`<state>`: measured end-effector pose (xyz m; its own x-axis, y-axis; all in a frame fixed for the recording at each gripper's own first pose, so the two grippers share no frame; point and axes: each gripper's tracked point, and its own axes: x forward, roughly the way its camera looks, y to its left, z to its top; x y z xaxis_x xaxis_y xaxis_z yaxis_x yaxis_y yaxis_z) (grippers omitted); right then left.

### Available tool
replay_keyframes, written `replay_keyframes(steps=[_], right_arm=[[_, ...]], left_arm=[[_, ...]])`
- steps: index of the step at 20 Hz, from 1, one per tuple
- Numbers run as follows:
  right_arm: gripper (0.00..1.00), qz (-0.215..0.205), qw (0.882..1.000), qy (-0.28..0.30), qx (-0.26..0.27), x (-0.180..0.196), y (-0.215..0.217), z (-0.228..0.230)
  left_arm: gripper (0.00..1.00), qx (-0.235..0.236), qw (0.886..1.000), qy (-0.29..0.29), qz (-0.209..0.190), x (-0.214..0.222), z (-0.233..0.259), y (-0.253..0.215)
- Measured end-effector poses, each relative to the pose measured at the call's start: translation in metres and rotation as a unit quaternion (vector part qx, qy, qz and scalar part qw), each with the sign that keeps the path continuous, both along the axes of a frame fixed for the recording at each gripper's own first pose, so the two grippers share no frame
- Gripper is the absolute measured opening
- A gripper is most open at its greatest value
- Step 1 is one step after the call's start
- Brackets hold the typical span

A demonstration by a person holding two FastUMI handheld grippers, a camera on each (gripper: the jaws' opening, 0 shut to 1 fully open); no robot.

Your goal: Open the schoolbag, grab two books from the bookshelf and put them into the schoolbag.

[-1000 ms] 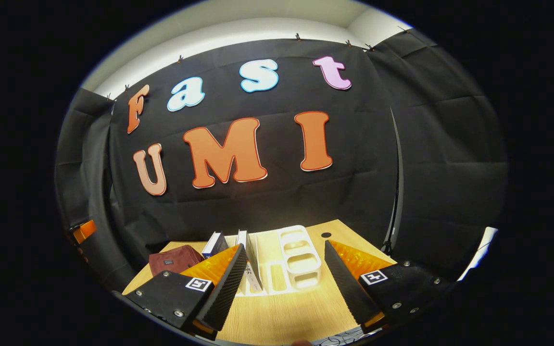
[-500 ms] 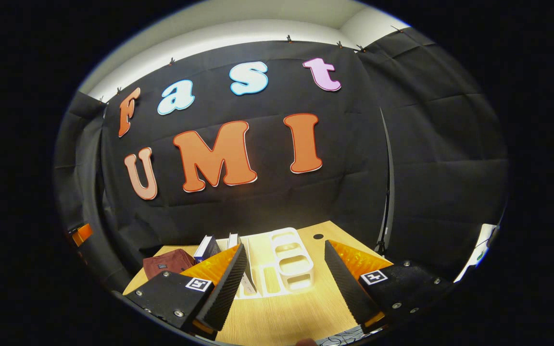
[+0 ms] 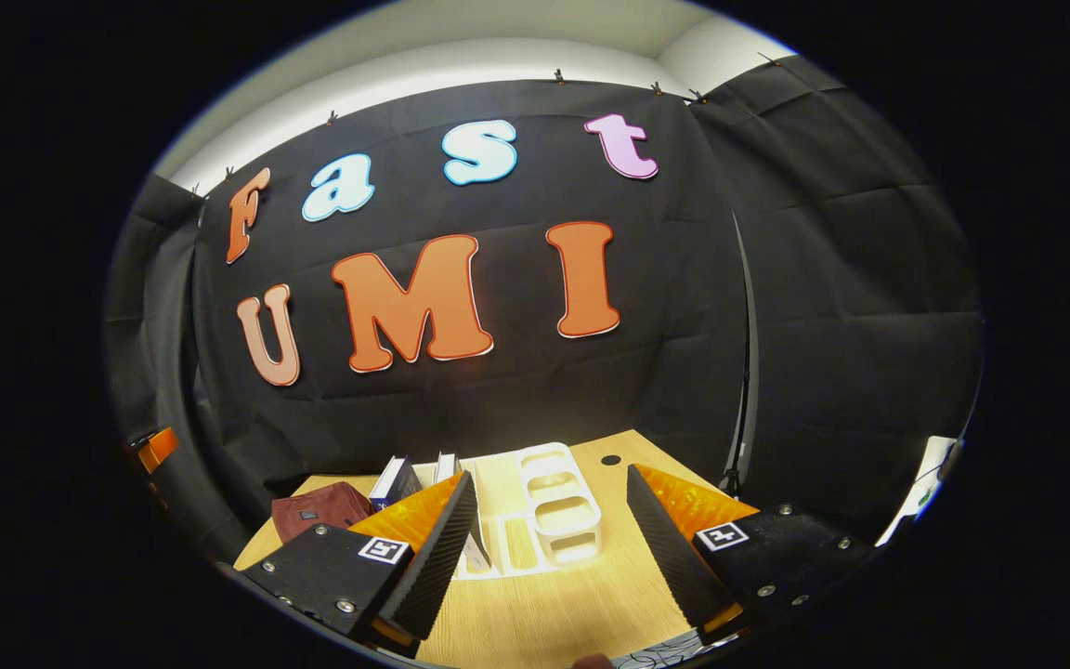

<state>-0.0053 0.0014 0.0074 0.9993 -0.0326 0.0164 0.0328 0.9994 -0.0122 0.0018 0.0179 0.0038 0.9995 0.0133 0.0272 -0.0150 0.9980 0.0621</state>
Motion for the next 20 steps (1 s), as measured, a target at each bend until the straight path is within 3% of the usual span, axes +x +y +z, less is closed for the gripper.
replay_keyframes(steps=[9,20], right_arm=[[0.97,0.001,1.0,0.015,-0.008,0.004,0.002,-0.01],[0.97,-0.02,0.998,0.051,-0.019,0.008,-0.014,-0.039]], left_arm=[[0.95,0.04,0.999,0.018,-0.002,0.003,-0.023,-0.004],[0.95,0.078,0.99,0.114,-0.006,0.004,-0.122,-0.007]])
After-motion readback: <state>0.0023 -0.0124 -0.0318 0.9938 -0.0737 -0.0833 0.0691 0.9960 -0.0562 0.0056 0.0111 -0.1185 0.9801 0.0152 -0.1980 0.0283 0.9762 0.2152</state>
